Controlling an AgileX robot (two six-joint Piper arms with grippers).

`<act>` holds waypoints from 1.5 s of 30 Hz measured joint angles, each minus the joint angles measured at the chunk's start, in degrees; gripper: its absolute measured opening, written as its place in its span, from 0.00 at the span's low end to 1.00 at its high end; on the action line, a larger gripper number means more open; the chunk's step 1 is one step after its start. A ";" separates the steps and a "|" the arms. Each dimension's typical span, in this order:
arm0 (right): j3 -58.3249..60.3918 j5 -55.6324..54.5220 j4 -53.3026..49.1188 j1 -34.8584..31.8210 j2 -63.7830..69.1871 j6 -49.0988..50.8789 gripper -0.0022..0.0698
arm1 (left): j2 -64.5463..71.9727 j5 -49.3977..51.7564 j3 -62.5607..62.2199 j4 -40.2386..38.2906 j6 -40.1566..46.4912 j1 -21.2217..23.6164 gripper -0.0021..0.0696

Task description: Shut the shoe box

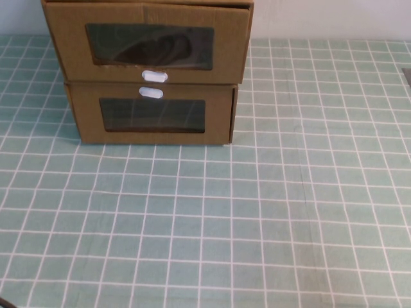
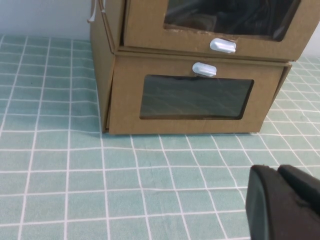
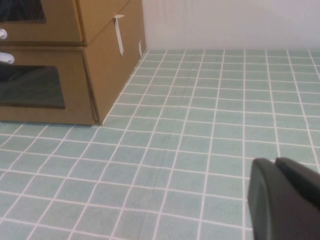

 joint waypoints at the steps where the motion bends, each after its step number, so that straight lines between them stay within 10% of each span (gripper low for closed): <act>1: 0.00 0.00 0.09 0.00 0.00 0.00 0.01 | -0.77 -0.12 0.48 0.00 0.00 0.00 0.02; 20: 0.00 0.00 0.09 0.00 -0.05 0.00 0.01 | -18.00 -7.38 22.53 24.55 -15.94 0.00 0.02; 45: 0.00 0.00 0.09 0.00 -0.05 0.00 0.01 | -18.10 -5.74 23.41 25.22 -16.28 0.00 0.02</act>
